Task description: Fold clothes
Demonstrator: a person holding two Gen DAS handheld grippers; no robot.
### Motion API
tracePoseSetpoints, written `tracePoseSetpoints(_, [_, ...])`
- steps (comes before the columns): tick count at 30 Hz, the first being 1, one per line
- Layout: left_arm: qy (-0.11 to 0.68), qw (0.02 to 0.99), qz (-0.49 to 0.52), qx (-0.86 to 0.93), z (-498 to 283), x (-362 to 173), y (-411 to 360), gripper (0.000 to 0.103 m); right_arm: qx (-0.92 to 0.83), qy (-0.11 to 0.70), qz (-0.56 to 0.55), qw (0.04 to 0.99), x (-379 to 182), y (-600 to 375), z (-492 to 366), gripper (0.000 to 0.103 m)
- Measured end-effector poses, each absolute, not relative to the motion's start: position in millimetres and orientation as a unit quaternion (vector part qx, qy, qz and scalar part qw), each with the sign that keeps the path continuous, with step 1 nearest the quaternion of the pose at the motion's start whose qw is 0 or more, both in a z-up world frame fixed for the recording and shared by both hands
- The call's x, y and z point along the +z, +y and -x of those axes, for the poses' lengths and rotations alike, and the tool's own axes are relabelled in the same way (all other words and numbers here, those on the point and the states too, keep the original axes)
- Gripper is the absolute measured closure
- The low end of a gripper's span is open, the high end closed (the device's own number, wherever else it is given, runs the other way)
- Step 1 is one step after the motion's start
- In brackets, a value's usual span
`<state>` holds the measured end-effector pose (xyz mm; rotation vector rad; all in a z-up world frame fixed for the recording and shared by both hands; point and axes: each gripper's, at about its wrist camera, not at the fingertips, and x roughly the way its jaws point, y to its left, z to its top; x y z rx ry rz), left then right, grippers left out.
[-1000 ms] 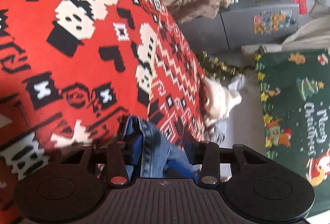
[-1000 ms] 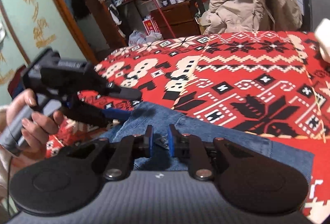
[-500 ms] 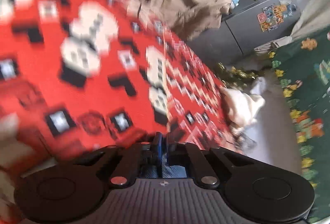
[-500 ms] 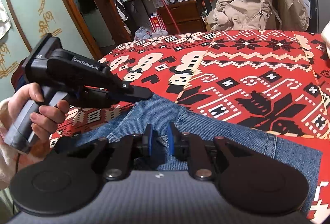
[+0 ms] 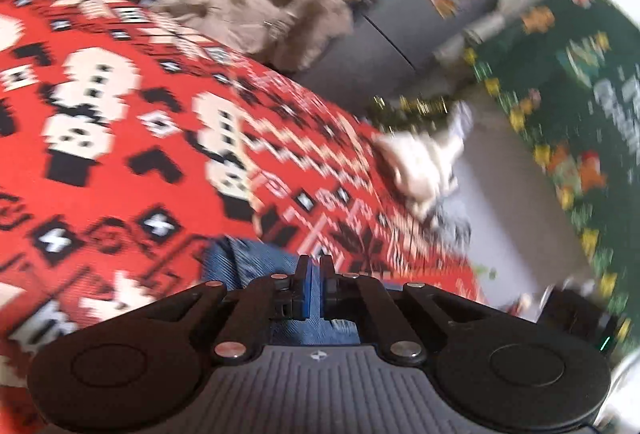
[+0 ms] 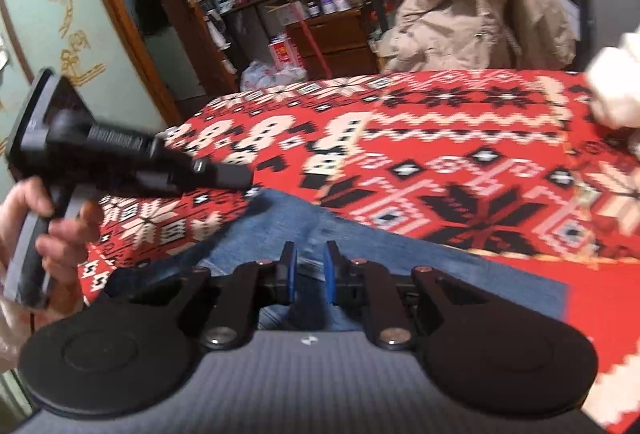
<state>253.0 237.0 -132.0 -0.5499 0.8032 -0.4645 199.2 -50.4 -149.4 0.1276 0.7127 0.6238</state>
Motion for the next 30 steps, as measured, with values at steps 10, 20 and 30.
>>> tracePoseSetpoints(10, [0.372, 0.889, 0.159, -0.216, -239, -141, 231, 0.100, 0.219, 0.333, -0.078, 0.914, -168, -141, -181, 0.103])
tracePoseSetpoints(20, [0.372, 0.872, 0.180, -0.262, -228, -114, 216, 0.100, 0.225, 0.317, -0.086, 0.918, -146, -135, -176, 0.100])
tracePoseSetpoints(30, [0.370, 0.885, 0.088, -0.268, -208, -140, 190, 0.100, 0.259, 0.319, -0.030, 0.911, -159, -85, -153, 0.103])
